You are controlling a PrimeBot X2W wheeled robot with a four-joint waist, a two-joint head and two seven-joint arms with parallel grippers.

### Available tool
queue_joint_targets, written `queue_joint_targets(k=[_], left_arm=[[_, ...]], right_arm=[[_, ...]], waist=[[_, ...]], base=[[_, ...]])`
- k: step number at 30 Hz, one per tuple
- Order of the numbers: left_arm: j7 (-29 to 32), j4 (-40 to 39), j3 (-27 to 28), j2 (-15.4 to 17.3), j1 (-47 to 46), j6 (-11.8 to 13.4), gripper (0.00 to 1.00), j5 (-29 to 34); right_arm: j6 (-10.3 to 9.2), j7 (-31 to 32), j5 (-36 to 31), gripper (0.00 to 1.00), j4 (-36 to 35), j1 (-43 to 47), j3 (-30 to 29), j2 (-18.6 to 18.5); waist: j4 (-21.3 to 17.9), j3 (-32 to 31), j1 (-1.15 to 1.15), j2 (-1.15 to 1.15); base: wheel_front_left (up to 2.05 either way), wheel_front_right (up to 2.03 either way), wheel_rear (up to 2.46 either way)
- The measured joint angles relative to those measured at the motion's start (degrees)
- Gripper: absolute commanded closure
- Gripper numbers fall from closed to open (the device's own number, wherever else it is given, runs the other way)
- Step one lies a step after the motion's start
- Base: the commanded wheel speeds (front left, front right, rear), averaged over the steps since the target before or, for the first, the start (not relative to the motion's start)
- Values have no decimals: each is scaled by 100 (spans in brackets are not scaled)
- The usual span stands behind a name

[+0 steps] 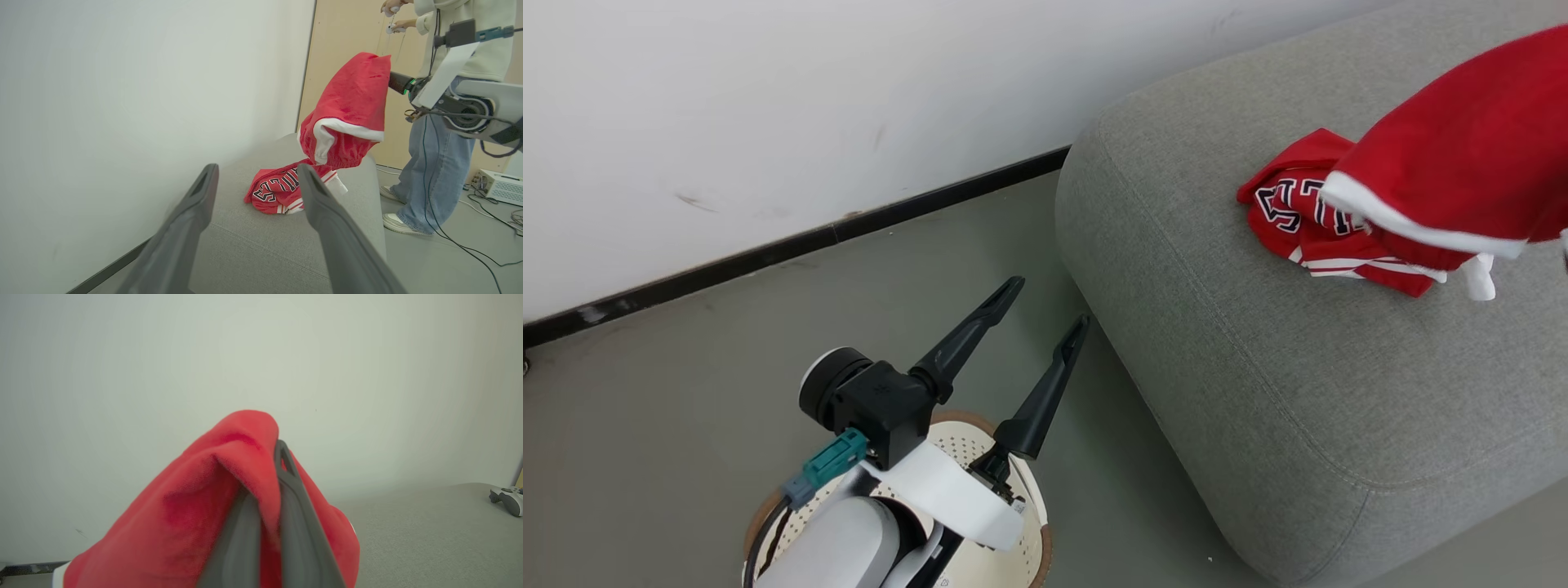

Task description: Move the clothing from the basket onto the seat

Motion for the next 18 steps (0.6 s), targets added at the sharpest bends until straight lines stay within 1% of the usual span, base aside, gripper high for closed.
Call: queue_joint_targets(k=[9,14,18], left_arm=[[103,-410,86,130,-8,170,0,110],[201,-594,101,223,-27,192,0,240],[280,-736,101,291,-90,260,0,357]], right_arm=[[0,154,-131,100,514,-877,-544,-303],[0,222,-335,100,901,-1113,-751,-456],[0,229,-475,100,1147,-1213,-835,-474]], waist=[[95,358,0,0],[161,571,0,0],[225,741,0,0]], base=[[0,0,0],[0,0,0],[0,0,0]])
